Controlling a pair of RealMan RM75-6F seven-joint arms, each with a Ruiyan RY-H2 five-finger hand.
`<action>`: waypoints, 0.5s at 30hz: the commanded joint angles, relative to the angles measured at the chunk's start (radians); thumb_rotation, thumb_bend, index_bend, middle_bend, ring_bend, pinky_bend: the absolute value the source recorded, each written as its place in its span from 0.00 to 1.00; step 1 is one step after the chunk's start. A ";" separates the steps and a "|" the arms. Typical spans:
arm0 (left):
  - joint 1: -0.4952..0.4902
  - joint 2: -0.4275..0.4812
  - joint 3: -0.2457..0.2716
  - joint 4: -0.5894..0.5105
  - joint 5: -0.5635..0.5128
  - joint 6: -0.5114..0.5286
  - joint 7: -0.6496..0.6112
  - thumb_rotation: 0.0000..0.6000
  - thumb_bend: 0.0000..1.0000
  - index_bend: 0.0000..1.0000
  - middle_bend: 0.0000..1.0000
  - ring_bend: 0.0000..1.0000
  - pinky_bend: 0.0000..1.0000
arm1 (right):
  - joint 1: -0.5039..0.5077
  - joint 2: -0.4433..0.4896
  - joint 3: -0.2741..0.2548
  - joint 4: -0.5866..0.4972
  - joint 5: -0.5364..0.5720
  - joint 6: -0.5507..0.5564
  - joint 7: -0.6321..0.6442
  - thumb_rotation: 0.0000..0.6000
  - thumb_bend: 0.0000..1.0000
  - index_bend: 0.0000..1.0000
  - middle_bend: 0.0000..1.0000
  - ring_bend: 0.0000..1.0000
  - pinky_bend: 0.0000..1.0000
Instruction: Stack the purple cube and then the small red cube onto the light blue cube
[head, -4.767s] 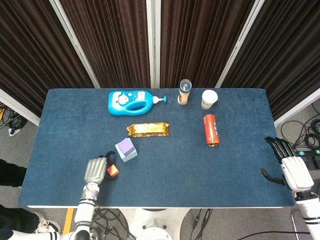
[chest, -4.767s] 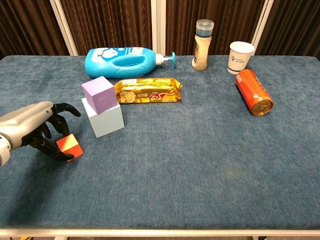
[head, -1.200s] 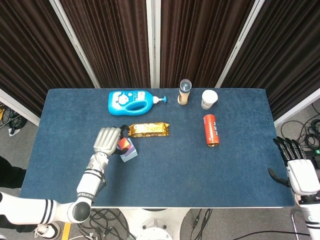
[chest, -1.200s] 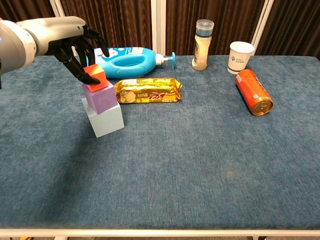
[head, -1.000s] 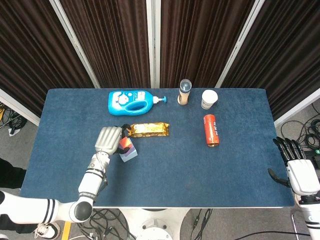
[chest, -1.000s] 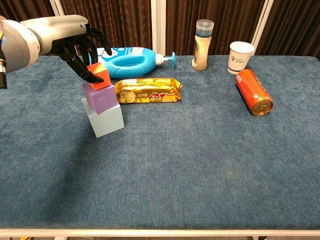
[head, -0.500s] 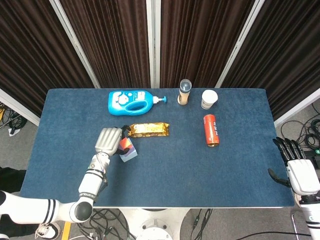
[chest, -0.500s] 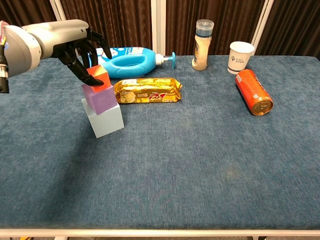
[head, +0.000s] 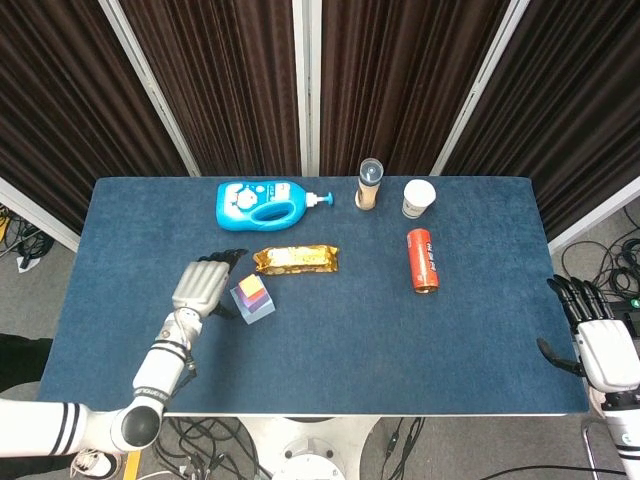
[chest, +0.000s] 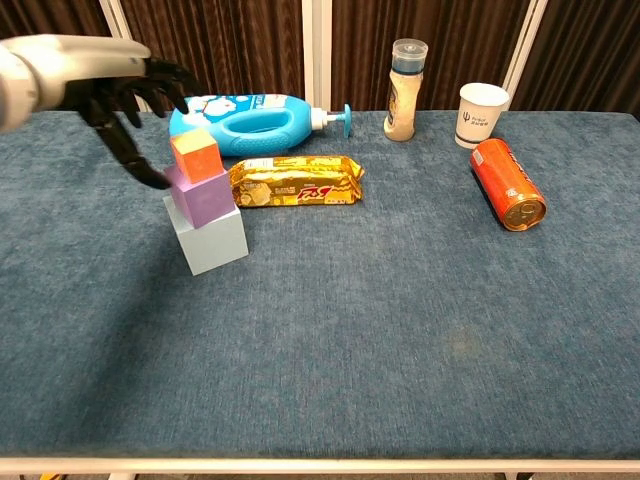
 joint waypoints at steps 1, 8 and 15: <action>0.054 0.113 0.078 -0.065 0.050 -0.017 -0.007 1.00 0.11 0.17 0.19 0.16 0.23 | -0.001 0.003 -0.003 -0.001 -0.004 0.001 0.005 1.00 0.20 0.02 0.06 0.00 0.00; 0.190 0.208 0.225 0.096 0.530 -0.051 -0.187 1.00 0.11 0.19 0.14 0.12 0.20 | -0.001 0.009 -0.014 0.003 -0.033 0.011 0.004 1.00 0.20 0.03 0.06 0.00 0.00; 0.338 0.175 0.309 0.233 0.759 0.111 -0.269 1.00 0.11 0.19 0.15 0.12 0.20 | 0.006 0.007 -0.011 -0.006 -0.034 0.007 -0.008 1.00 0.20 0.03 0.06 0.00 0.00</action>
